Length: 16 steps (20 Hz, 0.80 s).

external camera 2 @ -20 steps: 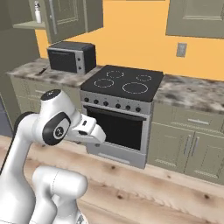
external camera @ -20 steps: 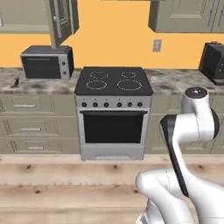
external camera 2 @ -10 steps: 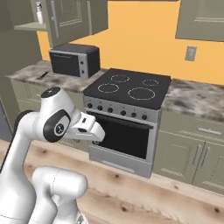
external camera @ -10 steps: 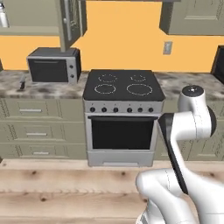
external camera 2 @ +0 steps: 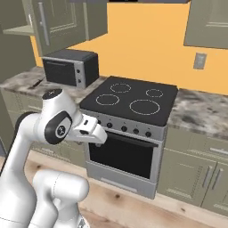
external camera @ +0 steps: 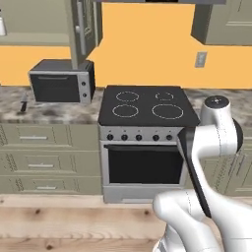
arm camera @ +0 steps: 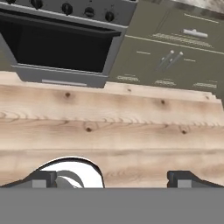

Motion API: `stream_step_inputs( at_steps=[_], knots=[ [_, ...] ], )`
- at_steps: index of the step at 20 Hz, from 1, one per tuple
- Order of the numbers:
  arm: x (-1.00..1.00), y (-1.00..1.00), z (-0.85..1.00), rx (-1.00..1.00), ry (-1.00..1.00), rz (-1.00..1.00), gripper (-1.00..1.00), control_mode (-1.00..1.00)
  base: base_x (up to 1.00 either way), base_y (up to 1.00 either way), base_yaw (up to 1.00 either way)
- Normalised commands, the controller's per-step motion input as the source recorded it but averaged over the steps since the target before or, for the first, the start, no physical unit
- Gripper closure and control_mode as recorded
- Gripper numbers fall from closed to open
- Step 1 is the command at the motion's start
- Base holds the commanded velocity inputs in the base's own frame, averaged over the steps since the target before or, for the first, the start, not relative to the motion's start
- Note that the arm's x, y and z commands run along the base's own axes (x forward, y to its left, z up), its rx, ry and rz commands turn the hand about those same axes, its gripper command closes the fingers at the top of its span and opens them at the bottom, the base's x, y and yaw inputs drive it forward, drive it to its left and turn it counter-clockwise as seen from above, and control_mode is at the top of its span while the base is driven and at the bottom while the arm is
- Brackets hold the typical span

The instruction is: Move the cutting board and knife to the sink. Then move spray from the cabinet to the counter.

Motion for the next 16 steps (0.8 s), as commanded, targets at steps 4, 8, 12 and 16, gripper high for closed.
stream_step_inputs(
  at_steps=[4, 8, 12, 16],
  knots=[
    [0.00, 0.00, 0.00, 0.00, 0.00, 0.00, -1.00, 1.00, 0.45, 0.55, -0.06],
    [0.00, 0.00, 0.00, 0.00, 0.00, 0.00, -1.00, 1.00, 0.15, 0.67, -0.13],
    [0.00, 0.00, 0.00, 0.00, 0.00, 0.00, -1.00, 1.00, 0.08, 0.70, -0.16],
    [0.00, 0.00, 0.00, 0.00, 0.00, 0.00, -1.00, 1.00, 0.07, 0.80, -0.15]
  ],
)
